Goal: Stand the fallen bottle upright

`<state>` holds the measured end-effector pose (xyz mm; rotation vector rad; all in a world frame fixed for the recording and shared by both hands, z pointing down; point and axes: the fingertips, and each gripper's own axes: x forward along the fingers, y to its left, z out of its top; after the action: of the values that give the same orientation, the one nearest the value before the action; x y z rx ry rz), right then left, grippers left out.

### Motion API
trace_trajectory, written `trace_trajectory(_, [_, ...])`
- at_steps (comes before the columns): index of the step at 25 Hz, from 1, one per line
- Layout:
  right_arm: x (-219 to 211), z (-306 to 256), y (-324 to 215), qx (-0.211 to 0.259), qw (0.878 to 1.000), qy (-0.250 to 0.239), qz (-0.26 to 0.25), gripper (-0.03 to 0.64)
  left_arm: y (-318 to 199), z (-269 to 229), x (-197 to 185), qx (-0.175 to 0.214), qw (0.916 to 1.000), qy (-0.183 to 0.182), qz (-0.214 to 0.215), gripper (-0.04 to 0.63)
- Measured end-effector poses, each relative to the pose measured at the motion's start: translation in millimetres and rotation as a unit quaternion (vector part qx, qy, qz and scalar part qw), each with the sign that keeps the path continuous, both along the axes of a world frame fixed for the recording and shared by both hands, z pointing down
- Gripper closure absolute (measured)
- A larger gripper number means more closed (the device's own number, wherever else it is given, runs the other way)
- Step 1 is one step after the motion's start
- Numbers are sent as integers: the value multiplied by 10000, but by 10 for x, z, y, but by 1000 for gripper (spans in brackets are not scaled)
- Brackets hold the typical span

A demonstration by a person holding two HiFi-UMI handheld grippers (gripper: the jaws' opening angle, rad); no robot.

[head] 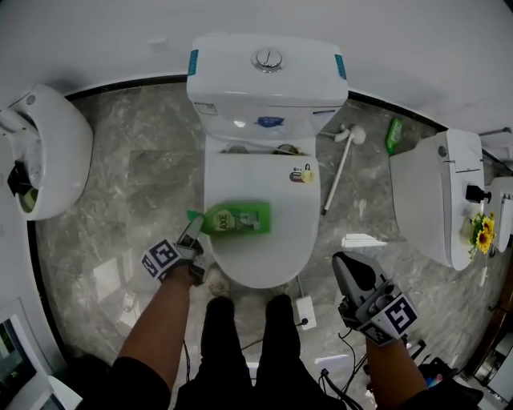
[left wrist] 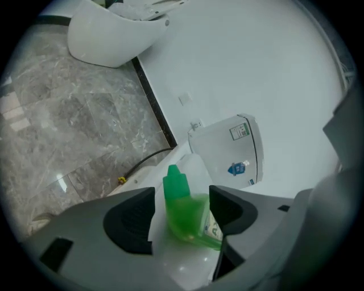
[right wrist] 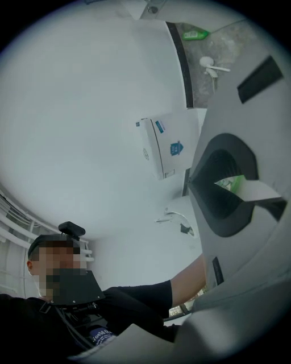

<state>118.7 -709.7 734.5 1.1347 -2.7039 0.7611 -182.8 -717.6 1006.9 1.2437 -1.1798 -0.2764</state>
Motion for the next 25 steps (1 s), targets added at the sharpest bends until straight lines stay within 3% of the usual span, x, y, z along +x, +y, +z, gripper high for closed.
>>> trace_trajectory(5, [28,166,111,-205,9995,152,-163,614,-94,107,-17,88,9999,77,6,281])
trace_trajectory(8, [61,216,127,-269,9994,136,-157,614,-167,80,-22,311,9990,259,-182,364])
trace_trajectory(11, [78,246,137,-271,9995,126,-136,614,-218,34,-47,515,9974,314,-402,393])
trace_trajectory(20, [176,134,153,-181,9996,189,-60,614,-325,-449,12,970,9949,-176,-196,407])
trace_trajectory(25, [239,-32,117,-11,9999,167,40,614,-453,-733,133,1045,9926,-584,183,408])
